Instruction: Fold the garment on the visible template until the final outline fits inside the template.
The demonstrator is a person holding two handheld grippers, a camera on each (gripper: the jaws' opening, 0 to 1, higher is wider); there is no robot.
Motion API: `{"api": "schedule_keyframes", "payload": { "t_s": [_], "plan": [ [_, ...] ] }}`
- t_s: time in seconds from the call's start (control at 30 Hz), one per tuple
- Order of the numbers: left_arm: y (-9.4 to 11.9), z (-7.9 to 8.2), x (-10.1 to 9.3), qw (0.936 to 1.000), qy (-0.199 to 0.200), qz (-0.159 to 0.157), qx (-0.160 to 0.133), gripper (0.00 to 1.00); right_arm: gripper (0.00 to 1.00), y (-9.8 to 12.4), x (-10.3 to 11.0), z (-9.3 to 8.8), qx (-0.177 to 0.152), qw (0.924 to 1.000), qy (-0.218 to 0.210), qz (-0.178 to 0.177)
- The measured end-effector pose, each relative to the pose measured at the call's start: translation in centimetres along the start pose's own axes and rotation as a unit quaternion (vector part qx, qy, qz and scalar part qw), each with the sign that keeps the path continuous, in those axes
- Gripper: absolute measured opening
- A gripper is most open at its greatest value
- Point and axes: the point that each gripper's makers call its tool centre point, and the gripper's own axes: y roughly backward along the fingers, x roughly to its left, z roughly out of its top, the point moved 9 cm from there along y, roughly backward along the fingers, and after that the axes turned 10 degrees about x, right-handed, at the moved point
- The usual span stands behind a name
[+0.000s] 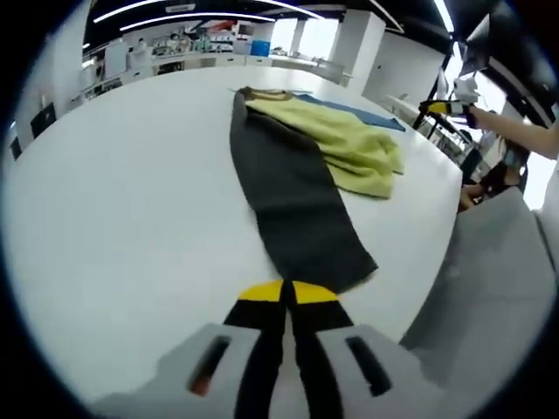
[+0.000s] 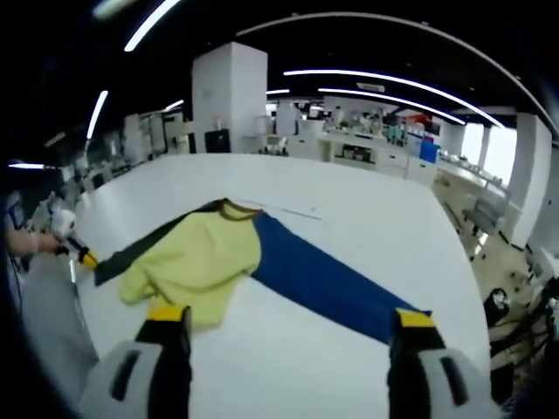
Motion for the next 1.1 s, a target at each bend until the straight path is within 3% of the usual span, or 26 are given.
{"api": "schedule_keyframes", "payload": {
  "t_s": [0.27, 0.47, 0.6, 0.67, 0.8, 0.93, 1.07, 1.1],
  "plan": [
    [3.0, 3.8, 3.9, 0.9989, -0.01, 0.031, -0.034, 0.0, 0.95, 0.3, -0.2, 0.4, -0.006, 1.0, -0.004, -0.005],
    [4.8, 6.5, 7.4, 0.9974, -0.025, 0.059, -0.033, 0.0, 0.95, 0.4, -0.2, -0.2, 0.011, 0.9998, 0.012, -0.011],
    [5.4, 7.7, 10.9, 0.9962, -0.036, 0.078, -0.015, 0.0, 0.95, 0.8, -0.1, -0.2, 0.013, 0.9998, 0.012, -0.012],
    [5.5, 8.3, 11.6, 0.9959, -0.039, 0.081, -0.013, 0.0, 0.95, 0.9, -0.2, -0.2, 0.016, 0.9997, 0.015, -0.014],
    [5.1, 9.2, 15.3, 0.9956, -0.029, 0.089, -0.002, 0.0, 0.95, 0.9, -0.6, -0.1, 0.021, 0.9994, 0.018, -0.02],
    [3.8, 9.4, 17.5, 0.9914, -0.058, 0.105, 0.052, 0.0, 0.94, 1.1, -0.9, 0.1, 0.02, 0.9994, 0.013, -0.026],
    [2.3, 10.0, 18.1, 0.9926, -0.038, 0.099, 0.059, 0.0, 0.94, 1.4, -0.7, 0.5, 0.012, 0.9995, 0.01, -0.027],
    [1.1, 10.6, 19.5, 0.9927, -0.037, 0.098, 0.06, 0.0, 0.95, 1.5, -0.5, 0.7, 0.005, 0.9996, 0.009, -0.027]
  ]
}}
